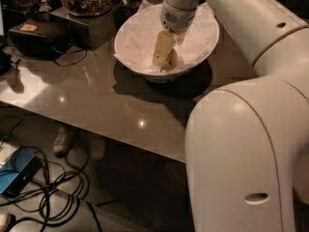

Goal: Pick apple from white bowl

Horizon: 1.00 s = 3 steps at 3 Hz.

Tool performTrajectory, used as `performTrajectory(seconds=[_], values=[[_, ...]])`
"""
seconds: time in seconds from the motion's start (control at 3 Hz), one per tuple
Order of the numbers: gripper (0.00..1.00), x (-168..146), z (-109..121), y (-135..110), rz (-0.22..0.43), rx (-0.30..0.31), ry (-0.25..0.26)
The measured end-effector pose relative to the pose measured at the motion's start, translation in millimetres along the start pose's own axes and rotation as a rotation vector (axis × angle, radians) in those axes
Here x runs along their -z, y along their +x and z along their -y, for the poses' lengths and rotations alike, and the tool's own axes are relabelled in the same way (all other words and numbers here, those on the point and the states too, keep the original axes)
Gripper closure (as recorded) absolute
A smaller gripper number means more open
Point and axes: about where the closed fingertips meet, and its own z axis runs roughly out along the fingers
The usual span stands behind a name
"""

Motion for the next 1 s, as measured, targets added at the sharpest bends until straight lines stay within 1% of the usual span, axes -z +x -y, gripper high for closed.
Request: performTrajectory(seconds=[1.0], values=[[0.21, -11.9, 0.8, -1.1, -0.003, 0.0, -0.028]])
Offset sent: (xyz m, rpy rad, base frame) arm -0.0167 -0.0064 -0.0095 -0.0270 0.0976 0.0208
